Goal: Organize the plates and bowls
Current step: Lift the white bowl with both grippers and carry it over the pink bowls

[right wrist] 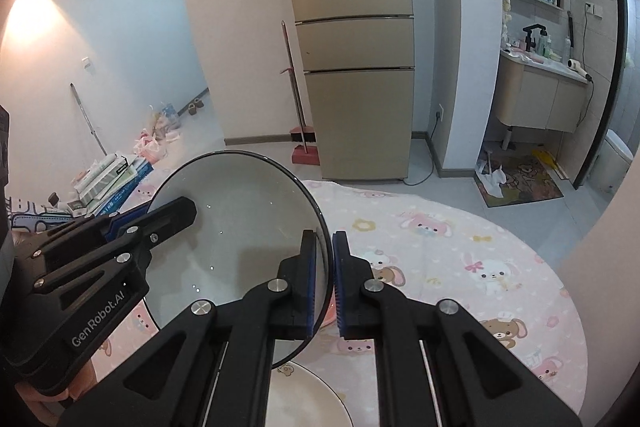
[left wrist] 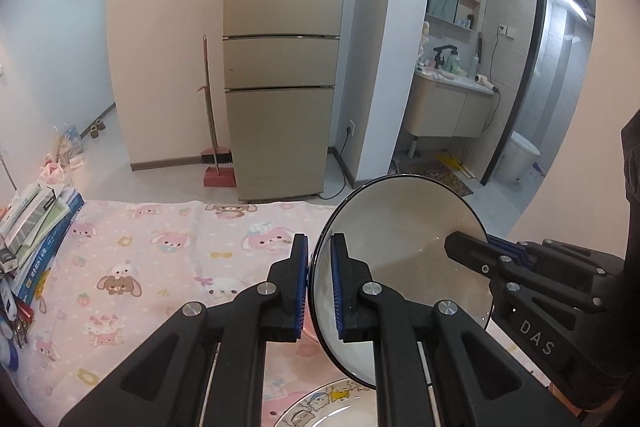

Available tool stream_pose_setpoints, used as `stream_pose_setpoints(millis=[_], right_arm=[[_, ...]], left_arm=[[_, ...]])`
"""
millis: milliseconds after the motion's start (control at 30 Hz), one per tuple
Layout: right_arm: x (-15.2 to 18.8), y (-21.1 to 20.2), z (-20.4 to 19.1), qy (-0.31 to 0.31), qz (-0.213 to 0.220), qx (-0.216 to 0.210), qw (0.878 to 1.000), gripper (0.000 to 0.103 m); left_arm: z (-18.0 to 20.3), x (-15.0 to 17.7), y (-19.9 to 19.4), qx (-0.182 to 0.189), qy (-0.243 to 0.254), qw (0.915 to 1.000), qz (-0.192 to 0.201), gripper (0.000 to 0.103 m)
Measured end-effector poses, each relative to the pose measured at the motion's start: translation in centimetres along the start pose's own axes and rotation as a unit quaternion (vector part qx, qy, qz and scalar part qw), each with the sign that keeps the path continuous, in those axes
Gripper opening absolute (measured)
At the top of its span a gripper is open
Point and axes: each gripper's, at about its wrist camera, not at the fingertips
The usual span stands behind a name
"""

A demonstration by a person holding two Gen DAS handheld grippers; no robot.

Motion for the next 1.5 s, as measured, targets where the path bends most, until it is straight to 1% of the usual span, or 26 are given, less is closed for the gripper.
stream_pose_setpoints(millis=[100, 200, 233, 400, 500, 633, 700, 800, 933, 1167, 1300, 1400, 1500], right_arm=[[0.2, 0.4, -0.2, 0.003, -0.007, 0.002, 1.0, 0.008], [0.2, 1.0, -0.3, 0.004, -0.013, 0.012, 1.0, 0.008], [0.1, 1.4, -0.3, 0.005, -0.016, 0.016, 1.0, 0.008], [0.5, 4.3, -0.5, 0.01, -0.056, 0.01, 0.998, 0.008], [1.0, 5.8, -0.9, 0.008, -0.072, 0.019, 0.997, 0.008], [1.3, 7.5, -0.7, 0.019, -0.09, 0.025, 0.995, 0.008], [1.5, 8.6, -0.4, 0.028, -0.105, 0.029, 0.994, 0.009], [1.8, 9.6, -0.1, 0.036, -0.121, 0.021, 0.992, 0.009], [2.1, 9.9, -0.5, 0.028, -0.12, 0.028, 0.992, 0.009], [2.2, 10.2, -0.8, 0.023, -0.122, 0.031, 0.992, 0.009], [2.5, 10.9, -1.2, 0.017, -0.13, 0.037, 0.991, 0.009], [2.7, 11.4, -1.4, 0.016, -0.134, 0.046, 0.99, 0.011], [2.7, 11.5, -1.3, 0.015, -0.131, 0.05, 0.99, 0.011]], left_arm=[[-0.3, 0.2, 0.9, 0.005, -0.002, 0.9999, -0.011, 0.011], [-1.6, 0.4, 2.5, 0.039, -0.029, 0.9984, -0.028, 0.011], [-2.1, 0.5, 3.1, 0.045, -0.039, 0.9975, -0.037, 0.011], [-3.3, 1.3, 5.6, 0.036, -0.049, 0.9959, -0.067, 0.011], [-4.1, 1.8, 7.3, 0.036, -0.06, 0.994, -0.085, 0.011], [-5.2, 2.8, 9.5, 0.047, -0.091, 0.9889, -0.108, 0.011], [-5.1, 3.2, 10.3, 0.04, -0.088, 0.9884, -0.117, 0.011], [-4.9, 3.2, 10.5, 0.025, -0.079, 0.9898, -0.116, 0.011], [-4.7, 3.1, 10.5, 0.014, -0.069, 0.9909, -0.115, 0.011], [-5.5, 3.2, 11.0, 0.019, -0.077, 0.9892, -0.123, 0.011], [-5.5, 3.6, 11.7, 0.004, -0.074, 0.9878, -0.137, 0.011], [-4.8, 3.6, 11.7, -0.014, -0.055, 0.9896, -0.132, 0.011], [-4.6, 3.7, 12.1, -0.015, -0.05, 0.9891, -0.138, 0.011]])
Point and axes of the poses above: each gripper's, at about its wrist camera, not at the fingertips, and y roughly the way its jaws point, z to its right, x to its underside, and after that the axes turned 11 degrees about x, right-handed
